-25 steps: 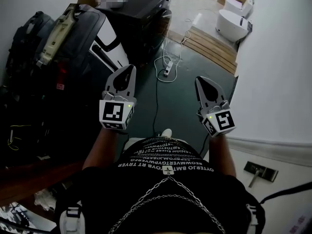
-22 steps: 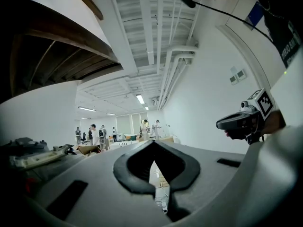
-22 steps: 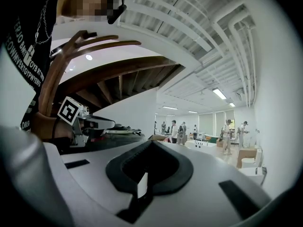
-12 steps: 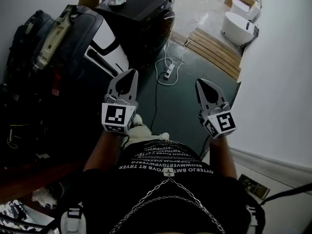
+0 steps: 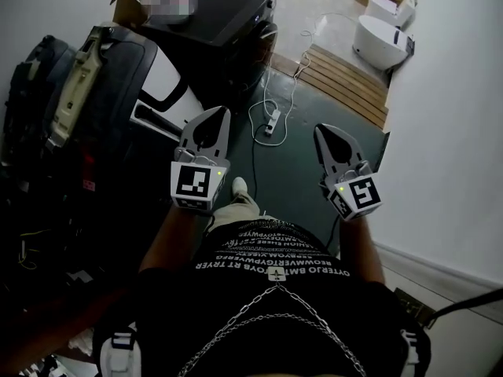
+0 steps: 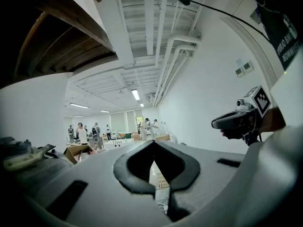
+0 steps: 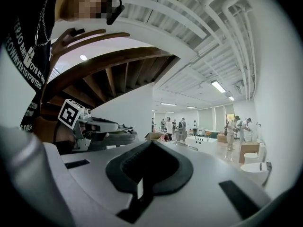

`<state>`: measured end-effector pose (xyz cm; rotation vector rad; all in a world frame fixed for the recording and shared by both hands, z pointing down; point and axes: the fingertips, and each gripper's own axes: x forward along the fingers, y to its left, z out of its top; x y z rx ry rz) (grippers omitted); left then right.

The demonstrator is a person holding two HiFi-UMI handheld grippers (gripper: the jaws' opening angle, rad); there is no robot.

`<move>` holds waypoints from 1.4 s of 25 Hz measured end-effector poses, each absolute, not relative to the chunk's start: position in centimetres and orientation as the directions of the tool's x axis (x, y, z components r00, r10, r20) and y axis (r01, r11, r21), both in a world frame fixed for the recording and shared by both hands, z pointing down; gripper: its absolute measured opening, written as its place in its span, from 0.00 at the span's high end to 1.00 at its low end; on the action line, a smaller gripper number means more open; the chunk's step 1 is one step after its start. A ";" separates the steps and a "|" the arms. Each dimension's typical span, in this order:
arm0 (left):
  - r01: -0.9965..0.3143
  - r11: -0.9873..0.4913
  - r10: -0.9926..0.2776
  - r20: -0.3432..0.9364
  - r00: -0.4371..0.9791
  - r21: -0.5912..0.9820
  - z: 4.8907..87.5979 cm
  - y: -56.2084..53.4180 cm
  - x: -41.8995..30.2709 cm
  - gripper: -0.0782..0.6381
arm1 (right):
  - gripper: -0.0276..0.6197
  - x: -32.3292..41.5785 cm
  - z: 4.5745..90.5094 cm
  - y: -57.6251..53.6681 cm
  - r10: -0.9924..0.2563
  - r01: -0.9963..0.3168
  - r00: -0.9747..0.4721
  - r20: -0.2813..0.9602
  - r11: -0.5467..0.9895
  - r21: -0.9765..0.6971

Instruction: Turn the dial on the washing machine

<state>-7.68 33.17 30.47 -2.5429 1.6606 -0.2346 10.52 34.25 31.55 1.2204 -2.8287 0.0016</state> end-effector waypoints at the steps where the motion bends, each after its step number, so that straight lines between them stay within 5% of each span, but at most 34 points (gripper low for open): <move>1: -0.896 -0.409 -0.913 0.073 0.402 -0.171 30.3 32.0 -7.9 0.88 | 0.96 10.1 31.5 33.3 -0.728 -0.728 -0.684 0.056 0.685 0.024; 35: -0.847 -0.520 -0.854 0.046 0.518 -0.111 31.9 12.1 -16.0 0.88 | 0.96 0.9 31.1 15.3 -0.785 -0.780 -0.606 0.129 0.618 0.098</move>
